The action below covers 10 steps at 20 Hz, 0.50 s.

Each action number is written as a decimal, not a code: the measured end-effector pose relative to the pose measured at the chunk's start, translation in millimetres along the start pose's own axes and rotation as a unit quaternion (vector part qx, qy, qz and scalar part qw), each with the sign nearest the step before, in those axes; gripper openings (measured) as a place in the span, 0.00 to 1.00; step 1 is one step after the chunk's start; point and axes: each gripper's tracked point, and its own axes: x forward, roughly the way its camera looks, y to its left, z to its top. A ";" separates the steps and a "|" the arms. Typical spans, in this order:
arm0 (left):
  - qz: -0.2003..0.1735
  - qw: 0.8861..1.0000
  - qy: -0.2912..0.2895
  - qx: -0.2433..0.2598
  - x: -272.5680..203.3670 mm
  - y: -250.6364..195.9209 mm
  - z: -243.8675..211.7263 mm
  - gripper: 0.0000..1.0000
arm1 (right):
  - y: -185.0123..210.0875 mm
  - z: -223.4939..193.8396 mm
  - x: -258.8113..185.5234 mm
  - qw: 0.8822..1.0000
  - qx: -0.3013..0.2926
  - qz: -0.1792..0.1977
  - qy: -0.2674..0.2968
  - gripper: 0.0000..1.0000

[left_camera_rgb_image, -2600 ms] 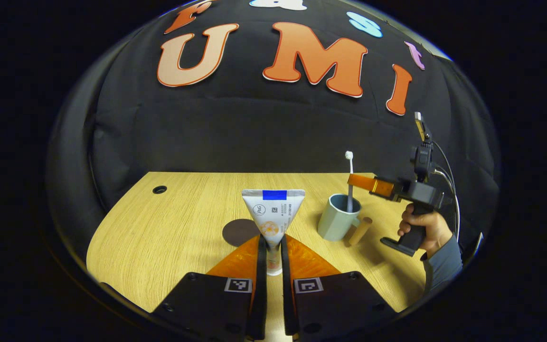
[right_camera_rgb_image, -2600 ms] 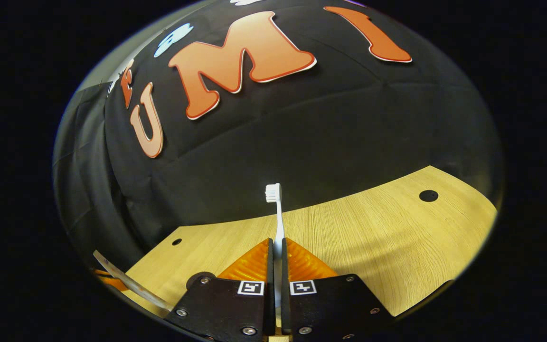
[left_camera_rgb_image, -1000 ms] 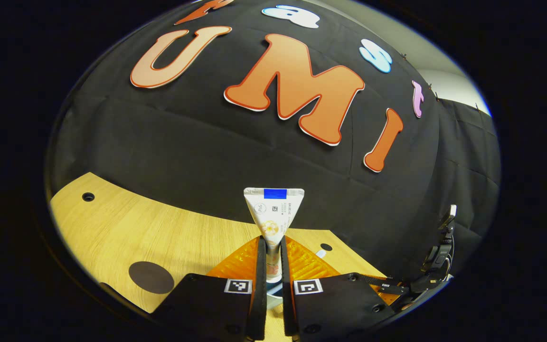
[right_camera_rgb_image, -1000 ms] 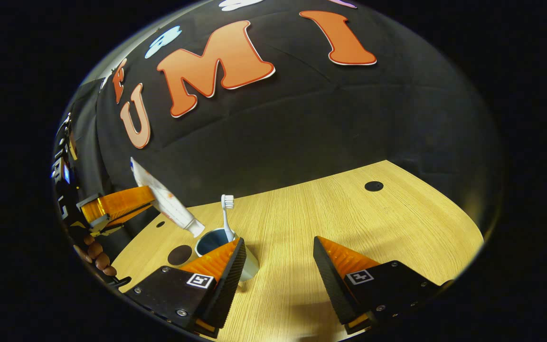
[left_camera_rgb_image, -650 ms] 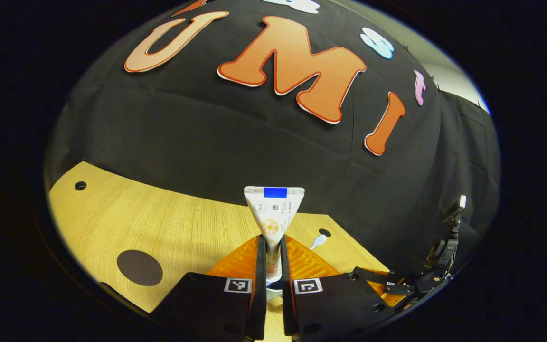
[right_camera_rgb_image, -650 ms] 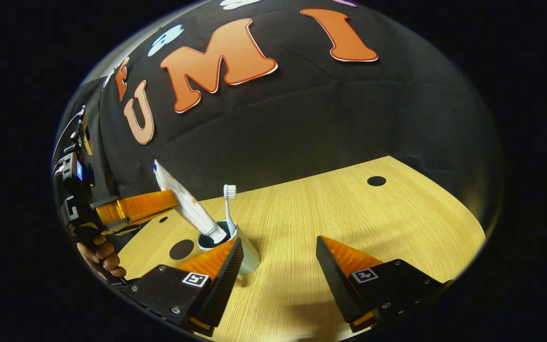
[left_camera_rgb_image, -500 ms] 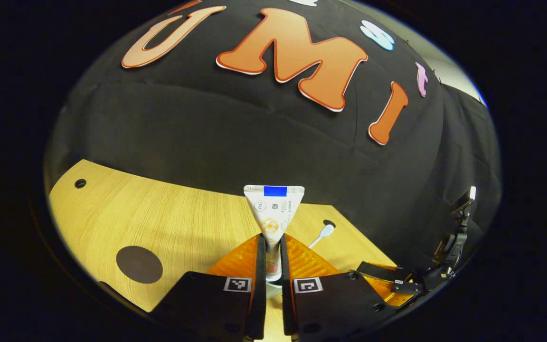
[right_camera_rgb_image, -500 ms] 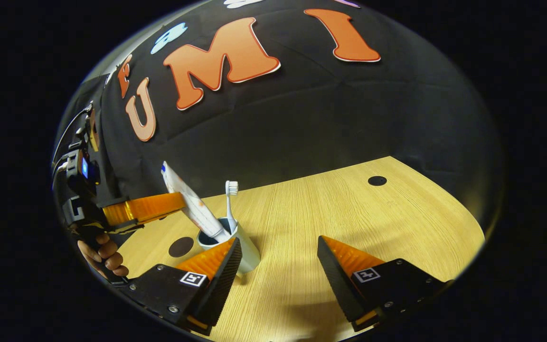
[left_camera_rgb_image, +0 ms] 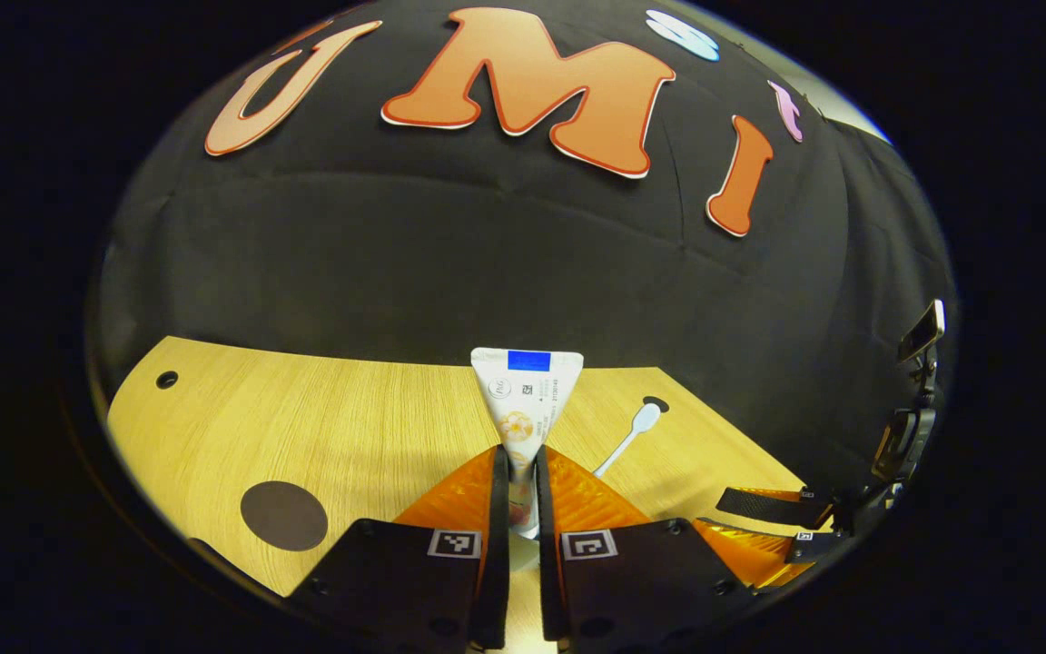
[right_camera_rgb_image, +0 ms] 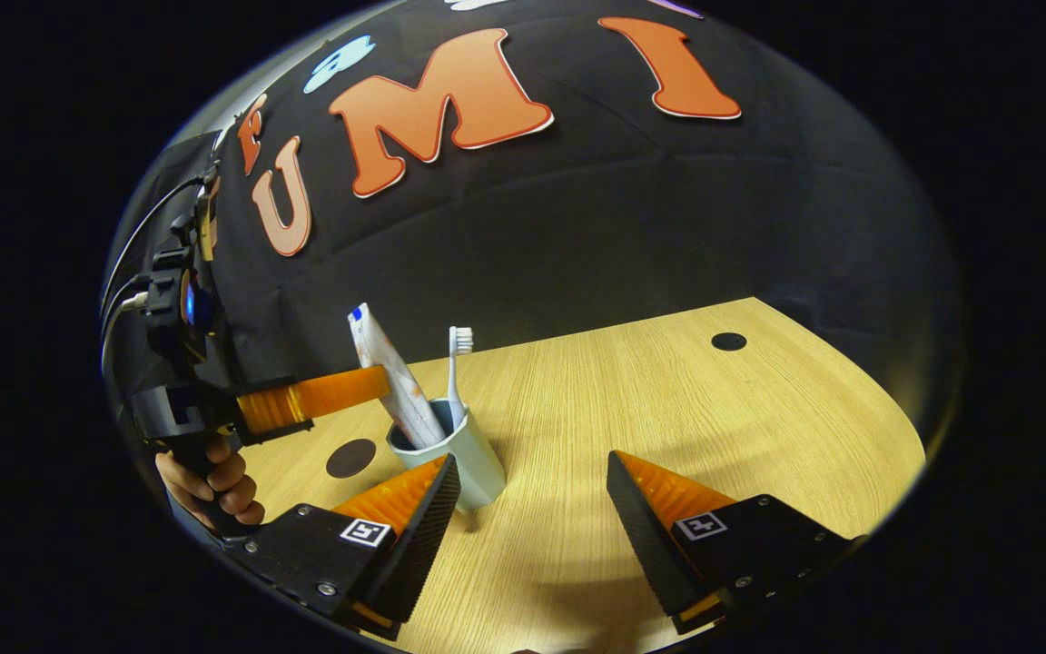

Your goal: Put the toothbrush and toothpaste on the desktop into the cup, then pick up the cup and place it on the coaster on the desktop.

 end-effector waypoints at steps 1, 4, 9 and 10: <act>0.000 1.000 0.003 0.003 3.2 -2.3 -3.4 0.19 | 2.6 -0.4 -0.4 1.000 -0.002 0.001 0.001 0.98; -0.019 1.000 -0.001 -0.002 6.0 -10.0 -0.8 0.18 | 10.6 0.5 -3.7 1.000 -0.007 0.004 0.000 0.98; -0.025 0.999 -0.017 0.012 -31.4 -3.0 21.2 0.70 | 36.6 -7.4 -2.3 0.999 -0.025 0.019 0.017 0.98; -0.023 0.999 -0.023 0.019 -42.2 -0.5 22.9 0.73 | 42.4 -9.9 -0.6 0.999 -0.030 0.022 0.022 0.98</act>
